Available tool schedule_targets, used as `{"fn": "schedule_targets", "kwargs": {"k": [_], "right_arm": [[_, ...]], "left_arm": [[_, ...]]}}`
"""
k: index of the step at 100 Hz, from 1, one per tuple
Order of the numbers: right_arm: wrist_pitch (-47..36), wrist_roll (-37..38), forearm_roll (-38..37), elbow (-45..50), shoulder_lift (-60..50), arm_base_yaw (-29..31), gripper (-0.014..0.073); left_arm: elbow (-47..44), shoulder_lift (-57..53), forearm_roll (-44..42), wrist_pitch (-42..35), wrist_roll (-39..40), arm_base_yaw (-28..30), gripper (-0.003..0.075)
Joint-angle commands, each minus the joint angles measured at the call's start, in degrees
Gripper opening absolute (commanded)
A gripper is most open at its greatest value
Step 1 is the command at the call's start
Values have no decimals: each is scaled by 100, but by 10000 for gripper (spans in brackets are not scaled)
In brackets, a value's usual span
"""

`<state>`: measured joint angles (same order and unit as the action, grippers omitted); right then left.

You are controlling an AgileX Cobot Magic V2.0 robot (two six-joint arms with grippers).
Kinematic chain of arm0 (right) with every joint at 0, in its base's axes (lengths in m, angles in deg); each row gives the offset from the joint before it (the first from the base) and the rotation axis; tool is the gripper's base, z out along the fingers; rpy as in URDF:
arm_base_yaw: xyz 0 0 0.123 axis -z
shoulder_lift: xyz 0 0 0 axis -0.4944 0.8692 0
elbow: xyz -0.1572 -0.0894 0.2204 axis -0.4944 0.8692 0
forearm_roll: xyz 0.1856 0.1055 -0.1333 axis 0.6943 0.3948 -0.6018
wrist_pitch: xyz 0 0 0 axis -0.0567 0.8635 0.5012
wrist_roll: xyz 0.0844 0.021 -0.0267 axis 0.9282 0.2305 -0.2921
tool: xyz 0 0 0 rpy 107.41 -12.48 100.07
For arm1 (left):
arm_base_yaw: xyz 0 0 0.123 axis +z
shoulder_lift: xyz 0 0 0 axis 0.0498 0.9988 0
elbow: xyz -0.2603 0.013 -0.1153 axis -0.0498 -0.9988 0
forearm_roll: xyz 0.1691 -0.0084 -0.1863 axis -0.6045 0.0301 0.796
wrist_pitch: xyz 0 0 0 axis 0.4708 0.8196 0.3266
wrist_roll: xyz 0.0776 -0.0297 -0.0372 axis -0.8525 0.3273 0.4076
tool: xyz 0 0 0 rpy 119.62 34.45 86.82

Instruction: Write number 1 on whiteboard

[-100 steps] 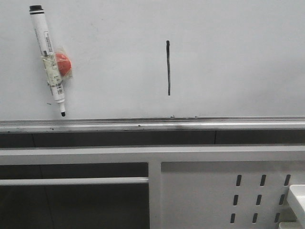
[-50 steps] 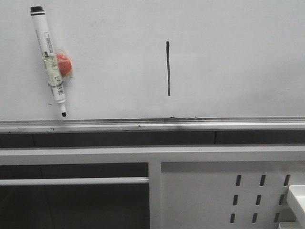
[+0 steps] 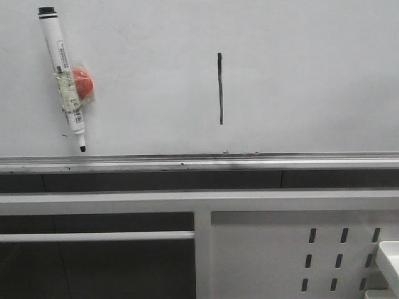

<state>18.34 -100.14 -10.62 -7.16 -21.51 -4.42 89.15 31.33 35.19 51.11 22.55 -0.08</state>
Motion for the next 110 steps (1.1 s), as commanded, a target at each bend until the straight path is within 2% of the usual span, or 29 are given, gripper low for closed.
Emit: {"fn": "schedule_targets", "kwargs": {"k": [1,48,60,67,89,92,100,110], "right_arm": [[-393,-13,0,-146,15,-1,-59],[-393,-13,0,-134,15,-1,-59],[-245,-13,-152,47,-97,-1,-59],[-39,20,-591,171,-456,10,-59],[-642,2086,-2250,938,-1533,372,-59],[-238,2271,-2473,914,-1670,464,-59],[228,2751,-3070,915,-1991,764,-59],[877,2795,-3183,915,-2329,1377,-59]], "left_arm": [[-201,-124,1,-288,-9,13,-20],[-201,-124,1,-288,-9,13,-20],[-201,-124,1,-288,-9,13,-20],[-201,-124,1,-288,-9,13,-20],[-201,-124,1,-288,-9,13,-20],[-201,-124,1,-288,-9,13,-20],[-201,-124,1,-288,-9,13,-20],[-201,-124,1,-288,-9,13,-20]]}}
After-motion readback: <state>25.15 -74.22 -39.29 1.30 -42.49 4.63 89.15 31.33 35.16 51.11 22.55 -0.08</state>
